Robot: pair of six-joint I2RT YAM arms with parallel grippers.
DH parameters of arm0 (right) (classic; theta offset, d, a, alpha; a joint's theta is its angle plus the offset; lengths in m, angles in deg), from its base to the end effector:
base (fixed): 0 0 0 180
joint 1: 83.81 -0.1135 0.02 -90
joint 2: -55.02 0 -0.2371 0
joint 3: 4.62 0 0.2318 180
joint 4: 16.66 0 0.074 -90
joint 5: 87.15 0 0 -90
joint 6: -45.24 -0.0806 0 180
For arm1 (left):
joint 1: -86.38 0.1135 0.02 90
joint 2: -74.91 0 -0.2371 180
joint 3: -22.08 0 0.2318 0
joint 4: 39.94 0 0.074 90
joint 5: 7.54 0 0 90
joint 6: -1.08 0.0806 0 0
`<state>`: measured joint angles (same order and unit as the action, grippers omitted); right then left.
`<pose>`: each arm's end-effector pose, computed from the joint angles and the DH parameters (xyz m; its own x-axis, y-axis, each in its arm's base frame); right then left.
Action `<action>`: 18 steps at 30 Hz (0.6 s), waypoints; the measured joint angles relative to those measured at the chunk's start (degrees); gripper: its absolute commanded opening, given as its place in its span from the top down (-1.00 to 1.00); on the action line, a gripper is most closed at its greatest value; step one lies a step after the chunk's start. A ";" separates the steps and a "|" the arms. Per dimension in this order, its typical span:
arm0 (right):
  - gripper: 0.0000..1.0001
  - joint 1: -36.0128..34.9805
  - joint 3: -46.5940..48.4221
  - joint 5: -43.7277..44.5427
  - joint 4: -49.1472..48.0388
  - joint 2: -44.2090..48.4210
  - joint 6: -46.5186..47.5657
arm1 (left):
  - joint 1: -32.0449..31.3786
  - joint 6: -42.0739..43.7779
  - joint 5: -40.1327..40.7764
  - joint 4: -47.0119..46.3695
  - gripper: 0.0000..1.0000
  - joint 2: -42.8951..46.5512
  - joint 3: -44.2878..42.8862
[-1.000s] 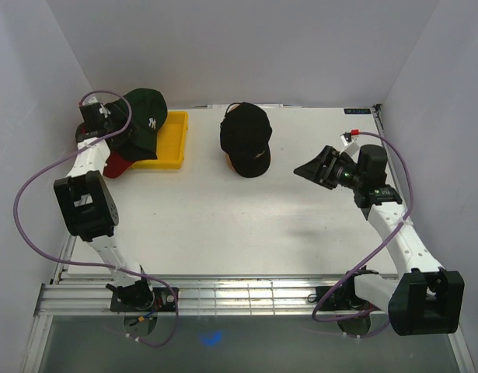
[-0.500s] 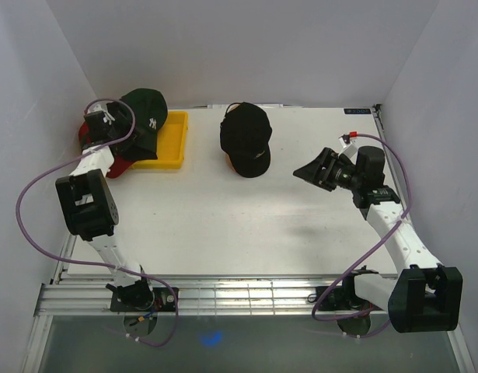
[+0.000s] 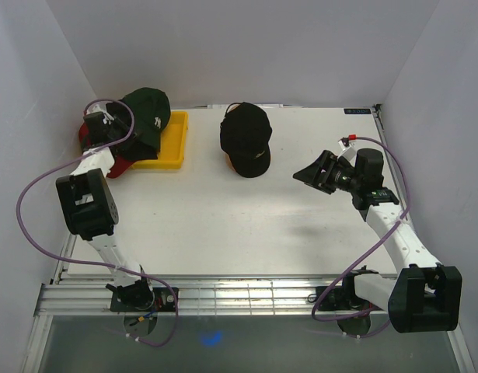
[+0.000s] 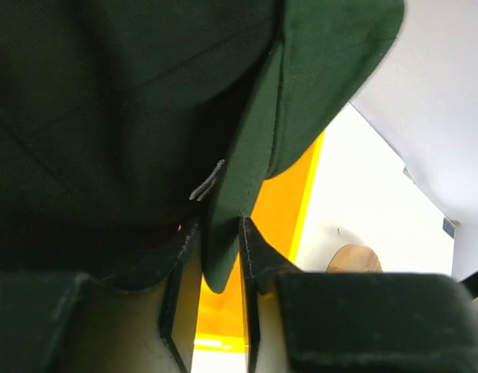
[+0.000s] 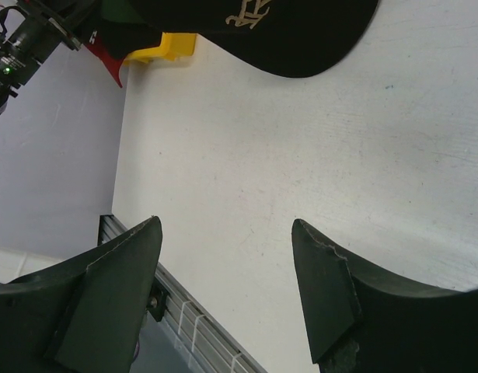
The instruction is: Stack the hats
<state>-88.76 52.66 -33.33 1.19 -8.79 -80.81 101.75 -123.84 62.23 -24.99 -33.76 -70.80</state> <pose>0.2672 0.0709 0.2425 -0.6887 0.4171 -0.5930 -0.2474 0.6336 0.7330 0.4389 0.0918 0.1986 -0.4258 -0.6741 -0.6036 -0.2511 0.7289 -0.6369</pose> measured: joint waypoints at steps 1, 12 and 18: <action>-0.46 0.00 0.00 0.02 -0.02 0.02 0.00 | 0.00 -0.33 -0.20 -0.39 0.49 -0.09 0.09; -0.47 0.00 -0.09 0.61 0.00 0.68 0.11 | -0.48 -2.03 -5.81 -3.91 1.00 -0.74 -0.74; -0.47 0.00 -0.07 1.27 0.11 1.14 0.50 | -0.48 -3.56 -9.81 -5.97 1.00 -0.74 -1.18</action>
<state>-88.76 52.59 -32.06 1.30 -7.65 -80.31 101.27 -127.40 52.41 -30.96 -34.50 -71.98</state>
